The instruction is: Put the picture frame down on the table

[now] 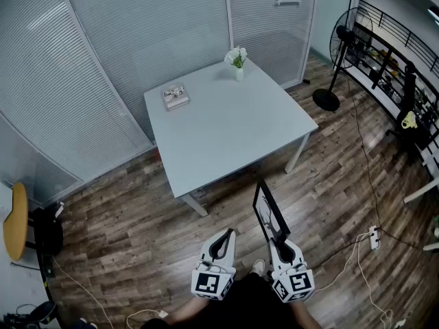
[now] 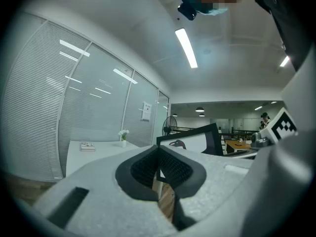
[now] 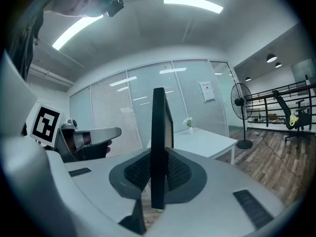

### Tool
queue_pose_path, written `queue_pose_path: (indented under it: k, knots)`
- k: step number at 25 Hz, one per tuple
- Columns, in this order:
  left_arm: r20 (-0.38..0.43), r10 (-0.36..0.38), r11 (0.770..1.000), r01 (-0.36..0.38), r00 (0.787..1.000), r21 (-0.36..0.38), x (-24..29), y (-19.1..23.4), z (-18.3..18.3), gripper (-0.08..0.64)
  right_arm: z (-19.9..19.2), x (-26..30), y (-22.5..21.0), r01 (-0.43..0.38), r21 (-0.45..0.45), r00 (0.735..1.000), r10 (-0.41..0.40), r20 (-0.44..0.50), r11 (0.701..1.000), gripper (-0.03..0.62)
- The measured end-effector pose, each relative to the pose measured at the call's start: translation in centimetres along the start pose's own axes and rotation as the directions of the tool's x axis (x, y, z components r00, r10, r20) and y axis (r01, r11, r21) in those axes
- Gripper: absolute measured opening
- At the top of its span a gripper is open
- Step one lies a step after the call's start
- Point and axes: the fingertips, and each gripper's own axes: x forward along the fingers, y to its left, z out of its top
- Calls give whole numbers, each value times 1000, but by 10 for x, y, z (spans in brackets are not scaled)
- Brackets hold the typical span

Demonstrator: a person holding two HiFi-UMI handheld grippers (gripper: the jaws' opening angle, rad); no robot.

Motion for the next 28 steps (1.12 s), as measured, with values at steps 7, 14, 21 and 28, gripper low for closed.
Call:
queue_pose_path:
  k: [7,14,21,28]
  knots:
    - [37,5,1000,-4,999,-11,0,-4,6,17,0,-6,-1,-2,5,1000,2,10,1000,54]
    - [10,1,1000,-1,1000,-15,4,-12,3,16,1,-13,-9,-5,41,1000,4,17,999,54]
    - [34,8,1000,-7,999,-19,16,-27,6,17,1,-24,-26,-4,35,1000,3,8,999,54]
    - [39,18,1000,-17,999,-7,29,-58,4,16,-3,-41,-55,-12,35,1000,12,6,999,54]
